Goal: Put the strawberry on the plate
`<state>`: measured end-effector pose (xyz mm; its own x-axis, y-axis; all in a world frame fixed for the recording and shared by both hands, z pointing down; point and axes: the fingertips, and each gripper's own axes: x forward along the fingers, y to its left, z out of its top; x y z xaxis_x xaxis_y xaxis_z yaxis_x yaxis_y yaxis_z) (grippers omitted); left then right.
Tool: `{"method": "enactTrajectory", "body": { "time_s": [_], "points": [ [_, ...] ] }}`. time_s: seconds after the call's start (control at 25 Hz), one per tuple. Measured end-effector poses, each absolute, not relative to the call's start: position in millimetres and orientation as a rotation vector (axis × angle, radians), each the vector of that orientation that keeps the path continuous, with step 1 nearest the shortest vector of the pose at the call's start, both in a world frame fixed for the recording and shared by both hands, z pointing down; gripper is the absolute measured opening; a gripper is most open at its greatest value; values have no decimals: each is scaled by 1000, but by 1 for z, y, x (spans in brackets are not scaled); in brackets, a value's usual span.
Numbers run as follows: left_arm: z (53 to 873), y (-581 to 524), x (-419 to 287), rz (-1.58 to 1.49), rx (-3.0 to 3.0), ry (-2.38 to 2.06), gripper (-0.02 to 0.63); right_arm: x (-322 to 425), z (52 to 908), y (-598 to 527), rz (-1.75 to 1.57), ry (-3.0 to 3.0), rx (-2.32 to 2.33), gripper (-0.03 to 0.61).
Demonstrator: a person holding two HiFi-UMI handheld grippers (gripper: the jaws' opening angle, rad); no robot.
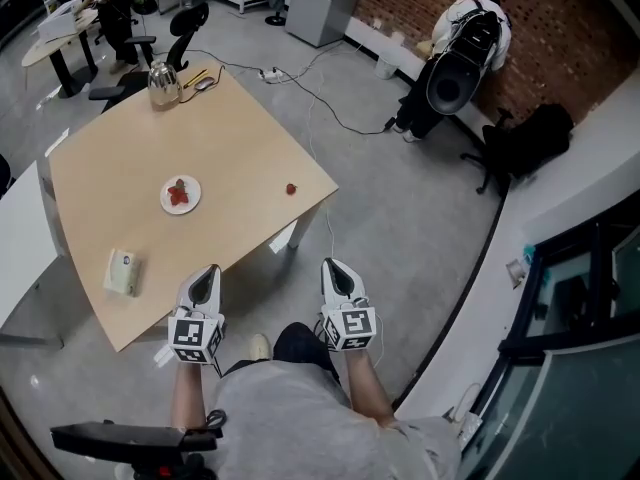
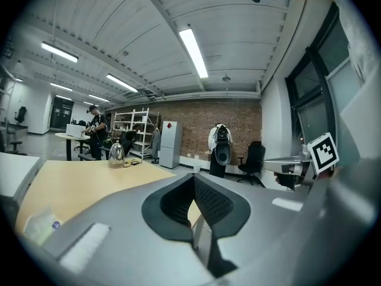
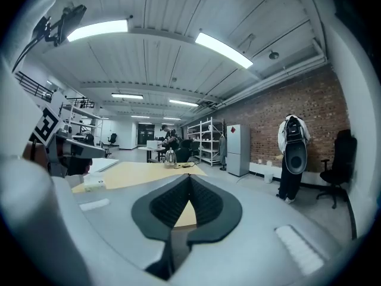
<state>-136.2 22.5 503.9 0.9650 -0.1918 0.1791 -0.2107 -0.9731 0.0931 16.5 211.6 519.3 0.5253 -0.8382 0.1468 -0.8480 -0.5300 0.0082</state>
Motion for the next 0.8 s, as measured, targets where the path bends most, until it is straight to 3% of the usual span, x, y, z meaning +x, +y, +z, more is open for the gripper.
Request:
{"method": "enactTrajectory", "body": {
  "time_s": [0.8],
  "points": [
    [536, -40, -26, 316, 2952, -353, 20, 137, 553, 137, 242, -1507, 2557, 6]
  ]
}}
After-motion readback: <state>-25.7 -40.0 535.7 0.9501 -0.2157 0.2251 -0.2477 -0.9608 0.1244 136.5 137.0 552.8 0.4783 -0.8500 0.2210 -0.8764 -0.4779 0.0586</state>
